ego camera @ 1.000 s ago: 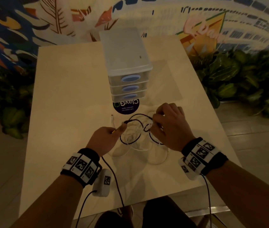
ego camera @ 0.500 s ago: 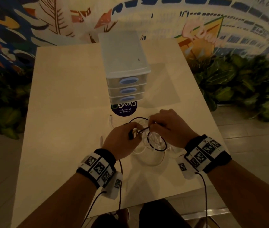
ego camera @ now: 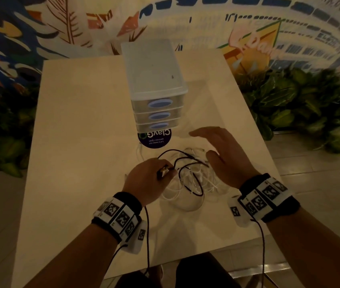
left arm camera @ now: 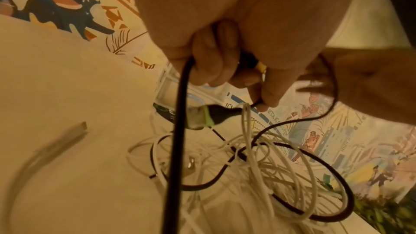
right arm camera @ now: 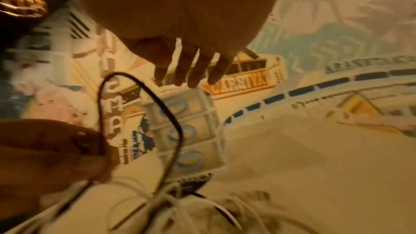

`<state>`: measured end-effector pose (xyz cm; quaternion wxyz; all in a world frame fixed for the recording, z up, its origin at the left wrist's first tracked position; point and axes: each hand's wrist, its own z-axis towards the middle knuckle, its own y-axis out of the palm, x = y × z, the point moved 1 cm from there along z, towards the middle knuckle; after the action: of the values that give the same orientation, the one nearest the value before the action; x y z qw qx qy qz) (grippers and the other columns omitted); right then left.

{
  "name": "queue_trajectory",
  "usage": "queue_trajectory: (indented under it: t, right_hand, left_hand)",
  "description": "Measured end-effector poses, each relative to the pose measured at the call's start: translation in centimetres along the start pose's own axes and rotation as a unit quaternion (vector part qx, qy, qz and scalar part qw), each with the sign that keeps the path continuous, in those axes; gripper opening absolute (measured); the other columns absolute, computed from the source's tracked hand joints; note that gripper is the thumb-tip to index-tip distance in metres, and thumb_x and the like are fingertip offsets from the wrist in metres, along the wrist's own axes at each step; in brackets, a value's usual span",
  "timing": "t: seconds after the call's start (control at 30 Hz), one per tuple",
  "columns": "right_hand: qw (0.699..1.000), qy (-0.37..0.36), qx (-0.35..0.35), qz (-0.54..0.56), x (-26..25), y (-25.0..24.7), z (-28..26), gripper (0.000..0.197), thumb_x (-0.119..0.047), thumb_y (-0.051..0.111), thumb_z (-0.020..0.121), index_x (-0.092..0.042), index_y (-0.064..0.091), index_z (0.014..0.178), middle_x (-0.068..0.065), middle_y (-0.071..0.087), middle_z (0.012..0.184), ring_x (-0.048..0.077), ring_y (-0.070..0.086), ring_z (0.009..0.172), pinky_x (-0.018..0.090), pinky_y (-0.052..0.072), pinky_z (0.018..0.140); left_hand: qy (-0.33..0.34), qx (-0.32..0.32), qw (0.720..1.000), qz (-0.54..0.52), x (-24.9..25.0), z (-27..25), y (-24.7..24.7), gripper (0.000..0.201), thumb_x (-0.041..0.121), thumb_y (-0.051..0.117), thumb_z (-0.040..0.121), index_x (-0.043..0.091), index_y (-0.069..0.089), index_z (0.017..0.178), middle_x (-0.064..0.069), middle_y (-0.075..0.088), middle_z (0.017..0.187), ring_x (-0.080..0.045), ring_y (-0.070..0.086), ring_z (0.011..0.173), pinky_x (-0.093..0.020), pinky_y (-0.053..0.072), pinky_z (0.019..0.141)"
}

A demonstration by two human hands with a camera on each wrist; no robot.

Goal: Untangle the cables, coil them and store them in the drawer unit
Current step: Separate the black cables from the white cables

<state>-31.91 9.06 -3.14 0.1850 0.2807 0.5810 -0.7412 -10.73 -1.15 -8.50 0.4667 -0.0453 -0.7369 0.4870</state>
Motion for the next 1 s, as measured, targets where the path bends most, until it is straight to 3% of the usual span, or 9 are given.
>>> queue_trajectory:
  t: [0.13, 0.2, 0.27, 0.33, 0.47, 0.6, 0.7, 0.8, 1.0]
  right_hand:
    - [0.987, -0.091, -0.093, -0.096, -3.8, 1.8, 1.4, 0.040, -0.034, 0.047, 0.093, -0.031, 0.061, 0.130, -0.010, 0.066, 0.125, 0.010, 0.053, 0.123, 0.031, 0.035, 0.111]
    - [0.976, -0.042, -0.167, -0.134, -3.6, 3.0, 1.8, 0.028, -0.052, 0.043, 0.100, -0.036, 0.063, 0.111, -0.013, 0.069, 0.099, 0.012, 0.063, 0.097, 0.034, 0.049, 0.091]
    - [0.970, 0.002, -0.199, -0.138, -2.8, 3.2, 2.1, 0.031, -0.056, 0.040, 0.103, -0.031, 0.056, 0.092, -0.010, 0.060, 0.078, 0.013, 0.058, 0.079, 0.031, 0.044, 0.070]
    - [0.977, -0.012, -0.181, -0.115, -2.6, 2.5, 2.4, 0.031, -0.055, 0.042, 0.104, -0.032, 0.051, 0.084, -0.011, 0.053, 0.070, 0.010, 0.053, 0.071, 0.029, 0.038, 0.064]
    - [0.984, 0.013, -0.172, -0.043, -2.0, 0.7, 2.5, 0.031, -0.055, 0.054, 0.097, -0.029, 0.070, 0.091, -0.008, 0.067, 0.075, 0.008, 0.059, 0.070, 0.027, 0.047, 0.066]
    - [0.993, 0.053, -0.102, 0.006, -1.3, 0.1, 2.9, 0.026, -0.053, 0.056, 0.097, -0.032, 0.069, 0.091, -0.014, 0.063, 0.071, 0.004, 0.057, 0.070, 0.018, 0.041, 0.064]
    - [0.994, 0.082, -0.065, 0.041, 0.0, 0.6, 2.3, 0.044, -0.064, 0.045, 0.096, -0.034, 0.064, 0.121, -0.014, 0.064, 0.094, 0.002, 0.058, 0.090, 0.022, 0.045, 0.081]
    - [0.984, 0.143, 0.001, 0.106, 1.9, 0.9, 0.6, 0.051, -0.064, 0.035, 0.100, -0.034, 0.052, 0.137, -0.010, 0.059, 0.116, -0.005, 0.055, 0.105, 0.016, 0.044, 0.086]
    - [0.985, 0.126, -0.095, -0.074, 3.9, 2.7, -3.3, 0.033, -0.061, 0.052, 0.089, -0.029, 0.061, 0.090, -0.009, 0.053, 0.078, 0.006, 0.053, 0.072, 0.025, 0.043, 0.064]
  left_hand:
    - [0.023, -0.001, 1.000, 0.008, 0.5, 0.0, -0.2, 0.014, 0.044, 0.059, 0.097, 0.033, 0.063, 0.090, 0.016, 0.045, 0.071, -0.008, 0.049, 0.065, -0.027, 0.038, 0.061]
    - [0.024, 0.011, 1.000, 0.013, 0.5, -0.2, -0.3, 0.017, 0.045, 0.058, 0.096, 0.035, 0.051, 0.083, 0.014, 0.043, 0.072, -0.009, 0.045, 0.063, -0.026, 0.033, 0.059]
    - [0.017, 0.034, 0.999, 0.013, 0.5, -0.2, -0.6, 0.023, 0.051, 0.058, 0.092, 0.033, 0.051, 0.080, 0.012, 0.042, 0.072, -0.007, 0.044, 0.063, -0.022, 0.030, 0.056]
    - [0.000, 0.032, 0.999, 0.004, 0.2, -0.1, -0.7, 0.025, 0.055, 0.063, 0.089, 0.032, 0.059, 0.081, 0.011, 0.044, 0.075, -0.006, 0.046, 0.066, -0.019, 0.029, 0.057]
    - [-0.012, -0.026, 1.000, 0.012, -0.2, -0.2, -0.3, 0.023, 0.057, 0.067, 0.087, 0.035, 0.064, 0.084, 0.009, 0.048, 0.081, -0.005, 0.050, 0.070, -0.025, 0.040, 0.061]
    - [0.006, -0.030, 0.998, -0.056, 0.0, -0.5, 0.0, 0.036, 0.059, 0.055, 0.094, 0.029, 0.062, 0.077, 0.005, 0.049, 0.076, -0.008, 0.052, 0.069, -0.024, 0.034, 0.061]
    - [-0.041, 0.021, 0.986, -0.158, 0.4, -0.5, -0.8, 0.046, 0.066, 0.053, 0.092, 0.024, 0.064, 0.079, 0.004, 0.063, 0.076, -0.006, 0.059, 0.072, -0.022, 0.041, 0.064]
    - [-0.081, 0.078, 0.971, -0.213, 0.5, -0.6, -2.5, 0.033, 0.051, 0.052, 0.098, 0.025, 0.065, 0.081, 0.022, 0.068, 0.074, 0.002, 0.060, 0.066, -0.010, 0.040, 0.060]
    - [-0.079, 0.147, 0.963, -0.211, -1.1, -0.1, -5.1, 0.040, 0.053, 0.049, 0.095, 0.021, 0.066, 0.078, 0.016, 0.068, 0.077, 0.002, 0.060, 0.065, -0.007, 0.040, 0.061]
